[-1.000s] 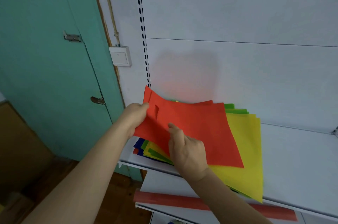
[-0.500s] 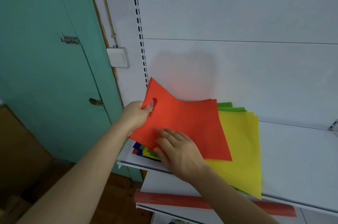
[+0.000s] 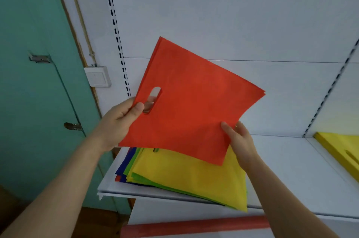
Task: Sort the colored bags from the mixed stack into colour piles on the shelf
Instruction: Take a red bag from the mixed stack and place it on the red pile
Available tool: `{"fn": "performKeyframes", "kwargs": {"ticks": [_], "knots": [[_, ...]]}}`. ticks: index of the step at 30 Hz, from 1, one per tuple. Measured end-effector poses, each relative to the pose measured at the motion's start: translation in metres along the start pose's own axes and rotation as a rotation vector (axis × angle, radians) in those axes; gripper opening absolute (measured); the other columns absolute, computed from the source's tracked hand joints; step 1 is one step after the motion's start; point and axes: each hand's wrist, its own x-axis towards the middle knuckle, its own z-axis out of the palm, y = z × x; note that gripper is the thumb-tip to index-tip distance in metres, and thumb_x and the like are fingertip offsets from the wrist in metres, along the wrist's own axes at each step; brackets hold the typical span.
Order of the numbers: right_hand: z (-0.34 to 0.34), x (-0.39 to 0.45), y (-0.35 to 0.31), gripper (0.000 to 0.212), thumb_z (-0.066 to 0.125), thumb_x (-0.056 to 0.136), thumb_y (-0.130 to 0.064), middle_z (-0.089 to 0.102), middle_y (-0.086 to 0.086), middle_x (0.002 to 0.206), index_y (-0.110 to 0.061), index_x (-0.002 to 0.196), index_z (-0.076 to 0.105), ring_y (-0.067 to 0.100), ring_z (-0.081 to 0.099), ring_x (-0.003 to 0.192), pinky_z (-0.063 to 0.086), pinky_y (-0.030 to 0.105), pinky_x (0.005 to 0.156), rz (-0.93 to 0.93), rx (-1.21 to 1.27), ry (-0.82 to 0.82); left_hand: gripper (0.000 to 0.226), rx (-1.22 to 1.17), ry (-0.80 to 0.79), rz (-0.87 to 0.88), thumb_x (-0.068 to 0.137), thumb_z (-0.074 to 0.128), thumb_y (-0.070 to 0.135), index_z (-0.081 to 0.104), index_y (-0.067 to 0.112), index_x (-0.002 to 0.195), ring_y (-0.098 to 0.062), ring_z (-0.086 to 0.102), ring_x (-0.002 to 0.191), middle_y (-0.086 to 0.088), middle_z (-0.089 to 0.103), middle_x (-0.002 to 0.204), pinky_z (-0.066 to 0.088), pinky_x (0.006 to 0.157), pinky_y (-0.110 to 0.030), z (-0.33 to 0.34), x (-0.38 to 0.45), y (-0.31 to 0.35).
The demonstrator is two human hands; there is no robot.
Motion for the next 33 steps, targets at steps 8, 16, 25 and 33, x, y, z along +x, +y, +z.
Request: {"fn": "performKeyframes", "kwargs": {"ticks": [8,16,25,33], "knots": [[-0.021,-0.014,-0.018,0.009,0.062,0.097,-0.04,0.075,-0.01,0.085,-0.035,0.099,0.069,0.004,0.068,0.073,0.052,0.03,0.064,-0.374,-0.131,0.326,0.025,0.061,0.234,-0.078,0.111,0.049,0.037,0.07,0.039,0.123,0.003,0.066,0.114,0.023,0.071,0.125,0.052,0.093,-0.028,0.032,0.002,-0.043],[-0.033,-0.042,0.009,0.018,0.055,0.104,-0.019,0.073,-0.011,0.093,-0.03,0.114,0.066,0.016,0.068,0.086,0.057,0.046,0.079,-0.296,-0.422,0.32,0.014,0.254,0.315,-0.137,0.111,0.047,0.028,0.06,0.027,0.116,-0.024,0.066,0.094,0.004,0.068,0.1,0.052,0.073,-0.037,0.089,-0.002,-0.075],[-0.11,-0.108,-0.014,0.026,0.056,0.1,-0.025,0.067,-0.025,0.101,-0.046,0.116,0.056,0.001,0.064,0.089,0.048,0.025,0.076,-0.537,-0.603,0.662,0.038,0.143,0.441,0.066,0.104,0.06,0.017,0.052,0.031,0.139,0.008,0.063,0.098,0.017,0.067,0.111,0.048,0.075,-0.017,0.167,0.002,-0.036],[-0.221,-0.167,-0.009,0.034,0.059,0.1,-0.013,0.064,-0.004,0.127,-0.018,0.133,0.065,0.015,0.061,0.111,0.04,0.019,0.092,-0.518,-0.85,0.699,0.026,0.168,0.266,0.138,0.103,0.061,0.013,0.063,0.021,0.128,-0.017,0.063,0.112,0.004,0.069,0.125,0.051,0.093,-0.037,0.283,-0.008,0.005]]}}
